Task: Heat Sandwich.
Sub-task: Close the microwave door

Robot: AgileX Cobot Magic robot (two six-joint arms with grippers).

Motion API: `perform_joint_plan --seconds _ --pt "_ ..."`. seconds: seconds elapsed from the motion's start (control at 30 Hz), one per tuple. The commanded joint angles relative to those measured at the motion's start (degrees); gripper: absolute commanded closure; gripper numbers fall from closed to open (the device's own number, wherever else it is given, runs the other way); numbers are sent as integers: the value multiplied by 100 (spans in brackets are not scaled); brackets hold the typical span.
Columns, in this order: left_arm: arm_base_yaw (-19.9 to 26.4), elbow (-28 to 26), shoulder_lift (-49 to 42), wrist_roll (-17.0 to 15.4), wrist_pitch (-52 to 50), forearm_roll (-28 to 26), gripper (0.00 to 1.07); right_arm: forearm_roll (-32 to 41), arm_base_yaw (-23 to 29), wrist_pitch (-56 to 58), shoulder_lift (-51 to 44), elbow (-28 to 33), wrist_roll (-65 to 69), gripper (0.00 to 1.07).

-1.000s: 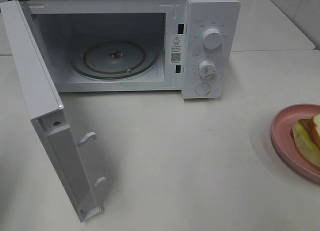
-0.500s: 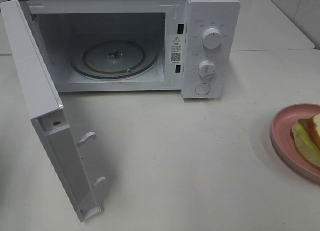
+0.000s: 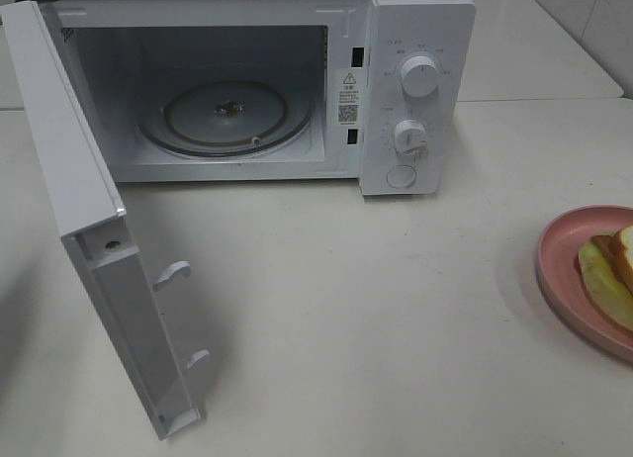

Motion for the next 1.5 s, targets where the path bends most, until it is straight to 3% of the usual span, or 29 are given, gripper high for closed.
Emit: perform_joint_plan --seconds 0.03,0.17,0.33,0.43,0.57,0.73,1.5 --pt "-46 -172 264 -275 -367 476 107 0 -46 -57 -160 6 -17 32" --pt "-46 -315 733 -917 -1049 1341 107 0 -46 -57 -160 6 -17 32" --pt "-69 -464 1295 -1146 -1788 1942 107 0 -46 -57 -160 6 -17 32" --pt "-281 -556 1507 -1106 -1851 1914 107 0 -46 -57 -160 6 -17 32" --pt "-682 -647 1696 -997 -1851 1730 107 0 -46 -57 -160 6 -17 32" --pt "-1369 -808 1908 -584 -1856 905 107 0 -46 -57 -160 6 -17 32" --pt "-3323 -1908 2744 -510 -1684 -590 107 0 -46 -57 -160 6 -17 32"
